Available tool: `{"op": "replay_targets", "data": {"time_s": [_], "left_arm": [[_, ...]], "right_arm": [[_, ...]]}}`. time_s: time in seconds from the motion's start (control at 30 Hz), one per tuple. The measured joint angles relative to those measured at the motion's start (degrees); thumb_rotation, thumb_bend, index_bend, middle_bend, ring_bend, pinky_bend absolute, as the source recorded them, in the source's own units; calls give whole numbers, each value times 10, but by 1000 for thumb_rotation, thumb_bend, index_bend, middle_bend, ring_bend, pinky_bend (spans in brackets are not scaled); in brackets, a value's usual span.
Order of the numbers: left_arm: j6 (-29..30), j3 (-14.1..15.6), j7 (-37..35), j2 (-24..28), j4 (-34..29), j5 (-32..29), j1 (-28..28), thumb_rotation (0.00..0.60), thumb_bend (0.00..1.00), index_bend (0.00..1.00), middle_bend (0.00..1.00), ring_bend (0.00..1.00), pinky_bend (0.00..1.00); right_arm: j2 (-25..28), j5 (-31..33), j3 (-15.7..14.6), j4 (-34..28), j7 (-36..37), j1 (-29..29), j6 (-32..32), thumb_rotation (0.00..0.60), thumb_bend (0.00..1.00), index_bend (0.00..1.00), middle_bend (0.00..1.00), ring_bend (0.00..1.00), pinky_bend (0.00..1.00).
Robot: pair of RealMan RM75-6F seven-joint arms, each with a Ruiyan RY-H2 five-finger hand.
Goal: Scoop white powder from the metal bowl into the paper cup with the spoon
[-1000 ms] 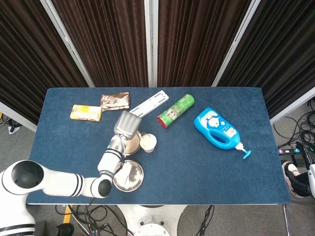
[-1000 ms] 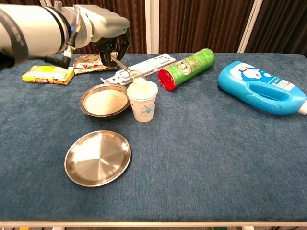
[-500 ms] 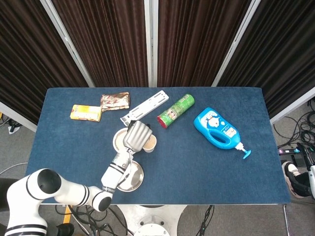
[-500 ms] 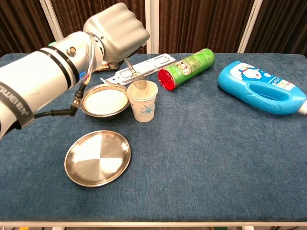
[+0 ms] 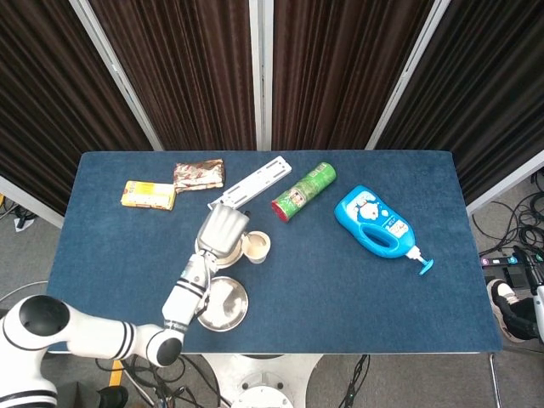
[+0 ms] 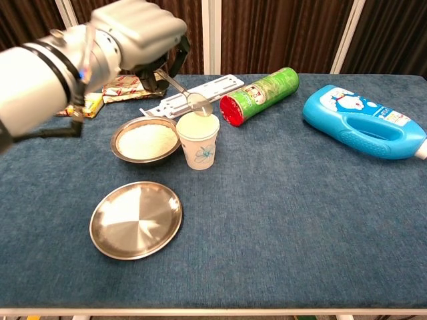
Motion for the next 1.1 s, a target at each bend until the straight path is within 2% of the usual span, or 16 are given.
{"op": "replay_targets", "data": {"time_s": [0.1, 0.2, 0.27, 0.37, 0.5, 0.6, 0.83, 0.9, 1.1], "left_arm": [[-32, -11, -85, 48, -48, 2, 31, 600, 515, 640, 951, 910, 1000], [-58, -5, -166, 97, -90, 24, 75, 600, 514, 640, 951, 910, 1000], [-66, 11, -202, 124, -108, 55, 109, 600, 514, 640, 950, 910, 1000], [-69, 49, -227, 134, -120, 110, 153, 600, 513, 640, 950, 910, 1000], [-67, 101, -244, 123, -119, 165, 199, 600, 513, 640, 950, 910, 1000], [-73, 117, -240, 99, -103, 174, 216, 600, 513, 640, 950, 910, 1000], [-108, 113, -201, 44, -51, 146, 225, 600, 512, 608, 949, 910, 1000], [-119, 108, -184, 32, -43, 135, 225, 600, 510, 572, 949, 910, 1000], [-131, 96, -160, 19, -43, 124, 226, 600, 490, 377, 941, 908, 1000]], "right_arm": [[0, 1, 1, 1, 2, 0, 0, 600, 244, 40, 179, 0, 0], [-3, 0, 1, 3, 5, 1, -1, 600, 244, 40, 179, 0, 0], [-3, -1, 1, 2, 5, 1, -1, 600, 244, 40, 180, 0, 0], [-3, -2, 1, 1, 3, 2, -1, 600, 244, 40, 179, 0, 0], [0, -2, 2, -2, 1, 1, 1, 600, 244, 40, 180, 0, 0], [0, -3, 2, -4, 0, 2, 0, 600, 244, 40, 180, 0, 0], [0, -3, 2, -6, -2, 3, 0, 600, 244, 40, 180, 0, 0], [0, -3, 2, -7, -2, 2, 1, 600, 244, 40, 179, 0, 0], [1, -2, 1, -8, -3, -1, 4, 600, 244, 40, 180, 0, 0]]}}
